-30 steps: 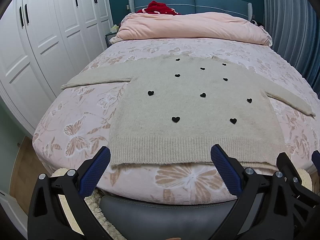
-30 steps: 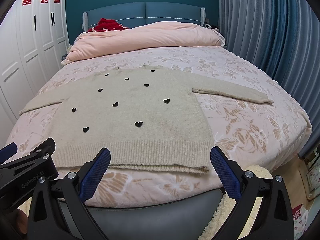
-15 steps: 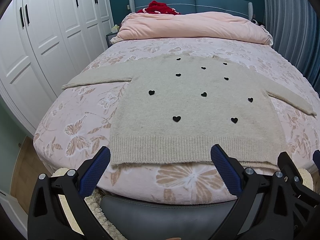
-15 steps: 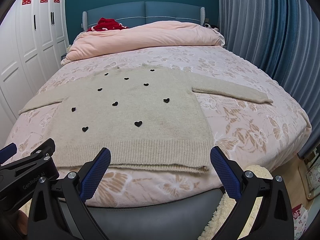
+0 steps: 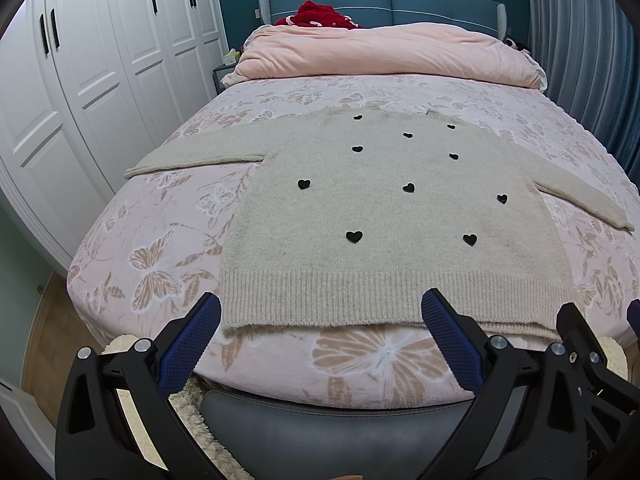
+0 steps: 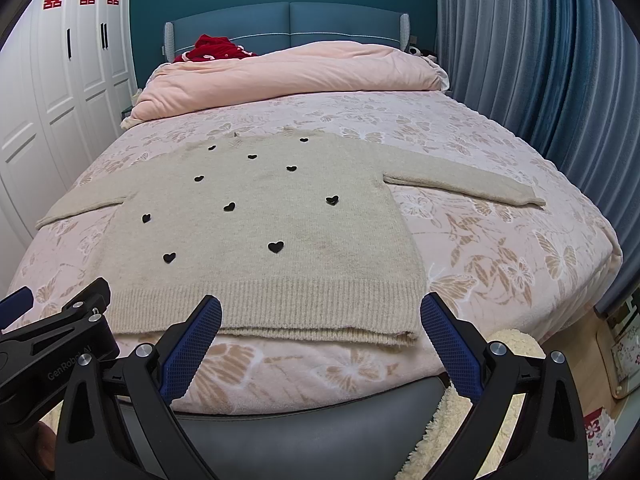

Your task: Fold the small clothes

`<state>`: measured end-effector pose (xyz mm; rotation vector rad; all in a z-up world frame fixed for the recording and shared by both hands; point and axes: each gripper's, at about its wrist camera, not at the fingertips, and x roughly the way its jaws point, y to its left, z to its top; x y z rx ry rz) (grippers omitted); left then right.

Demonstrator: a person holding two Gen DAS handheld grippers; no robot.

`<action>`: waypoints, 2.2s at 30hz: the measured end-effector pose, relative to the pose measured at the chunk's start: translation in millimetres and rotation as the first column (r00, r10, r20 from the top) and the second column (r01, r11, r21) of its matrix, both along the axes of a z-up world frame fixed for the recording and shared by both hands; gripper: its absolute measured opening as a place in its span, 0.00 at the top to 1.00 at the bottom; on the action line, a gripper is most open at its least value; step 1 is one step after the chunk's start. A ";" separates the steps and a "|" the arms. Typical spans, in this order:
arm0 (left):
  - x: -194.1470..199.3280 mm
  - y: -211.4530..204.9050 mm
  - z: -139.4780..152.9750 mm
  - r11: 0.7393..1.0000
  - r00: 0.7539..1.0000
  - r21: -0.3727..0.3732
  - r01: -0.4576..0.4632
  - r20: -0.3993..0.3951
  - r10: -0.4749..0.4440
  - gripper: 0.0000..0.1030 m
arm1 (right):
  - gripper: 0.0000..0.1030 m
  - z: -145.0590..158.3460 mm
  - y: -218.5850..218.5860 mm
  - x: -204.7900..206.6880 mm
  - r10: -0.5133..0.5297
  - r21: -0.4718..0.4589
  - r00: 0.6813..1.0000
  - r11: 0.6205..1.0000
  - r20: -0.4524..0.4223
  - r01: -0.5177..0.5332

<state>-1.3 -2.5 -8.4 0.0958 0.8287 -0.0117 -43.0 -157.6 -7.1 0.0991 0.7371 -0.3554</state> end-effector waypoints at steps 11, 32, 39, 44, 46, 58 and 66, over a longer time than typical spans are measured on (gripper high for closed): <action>-0.3 0.3 -0.2 1.000 1.000 0.003 -0.001 0.000 0.001 0.05 | 0.05 0.2 0.1 0.1 0.000 0.000 1.000 1.000 -0.001 0.000; -0.4 -0.1 -0.6 1.000 1.000 0.006 -0.001 0.000 0.001 0.05 | 0.05 0.0 0.5 0.4 0.000 0.001 1.000 1.000 -0.005 0.000; -0.7 -0.1 -0.8 1.000 1.000 0.006 0.000 0.001 0.000 0.05 | 0.05 -1.6 0.3 -0.4 -0.001 0.001 1.000 1.000 -0.004 0.001; -0.5 -0.4 -0.7 1.000 1.000 0.005 -0.001 -0.001 0.001 0.05 | 0.05 -1.0 0.3 -0.2 0.000 0.003 1.000 1.000 -0.006 0.001; -0.3 0.7 -1.3 1.000 1.000 0.005 -0.001 -0.003 0.001 0.05 | 0.05 -2.2 0.1 0.2 0.000 0.005 1.000 1.000 -0.006 0.000; 42.8 45.0 -14.6 0.981 0.994 -0.180 -0.071 -0.098 0.054 0.04 | 0.05 -29.7 -171.5 42.2 -0.154 0.382 0.987 0.916 0.043 0.126; 83.6 36.0 -29.9 0.981 0.990 -0.179 -0.078 -0.134 0.055 0.05 | 0.07 -74.2 -439.3 64.9 -0.645 0.564 0.764 0.625 -0.016 0.540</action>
